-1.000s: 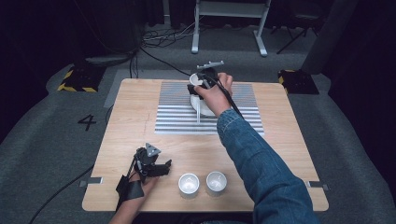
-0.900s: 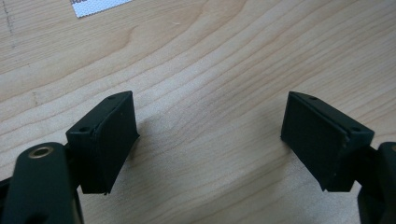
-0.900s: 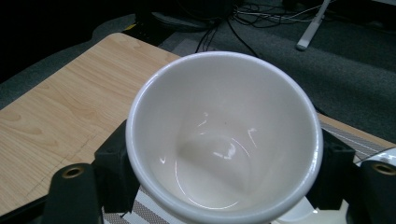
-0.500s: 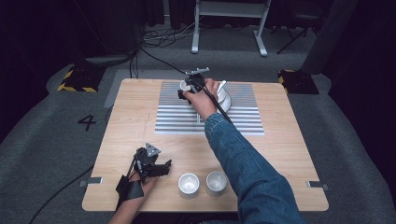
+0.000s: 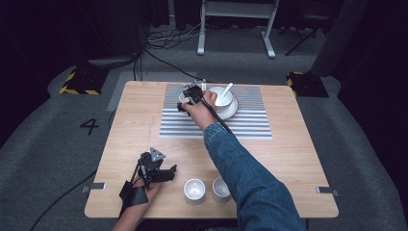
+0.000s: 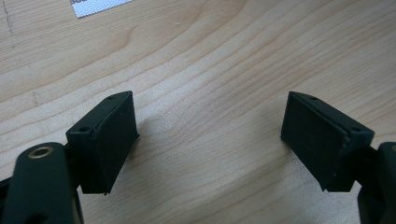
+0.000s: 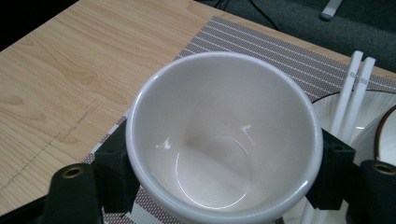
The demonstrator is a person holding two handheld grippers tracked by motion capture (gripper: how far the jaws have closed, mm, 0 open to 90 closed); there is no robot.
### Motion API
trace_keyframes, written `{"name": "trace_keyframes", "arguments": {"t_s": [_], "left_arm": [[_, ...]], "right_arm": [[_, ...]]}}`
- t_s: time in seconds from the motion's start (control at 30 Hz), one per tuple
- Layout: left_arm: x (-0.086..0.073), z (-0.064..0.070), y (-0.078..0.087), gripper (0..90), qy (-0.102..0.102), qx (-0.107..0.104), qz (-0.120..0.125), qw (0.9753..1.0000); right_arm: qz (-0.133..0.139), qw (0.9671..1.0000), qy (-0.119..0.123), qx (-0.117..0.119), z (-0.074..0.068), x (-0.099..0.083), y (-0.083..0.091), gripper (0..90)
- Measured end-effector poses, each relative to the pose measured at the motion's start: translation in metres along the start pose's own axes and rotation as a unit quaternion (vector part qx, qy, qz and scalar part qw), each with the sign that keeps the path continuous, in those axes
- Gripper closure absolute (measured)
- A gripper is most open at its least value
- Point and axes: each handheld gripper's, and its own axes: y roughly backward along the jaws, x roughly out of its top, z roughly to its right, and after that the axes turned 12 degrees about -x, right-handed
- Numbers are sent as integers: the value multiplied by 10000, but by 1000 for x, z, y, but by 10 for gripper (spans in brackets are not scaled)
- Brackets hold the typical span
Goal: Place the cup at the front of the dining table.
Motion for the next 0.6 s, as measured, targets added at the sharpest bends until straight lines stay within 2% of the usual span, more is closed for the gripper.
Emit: {"name": "trace_keyframes", "arguments": {"t_s": [0.6], "left_arm": [[0, 0, 0, 187, 13, -2, 8, 10000]], "right_arm": [[-249, 9997, -38, 12, -10, -23, -22, 274]]}}
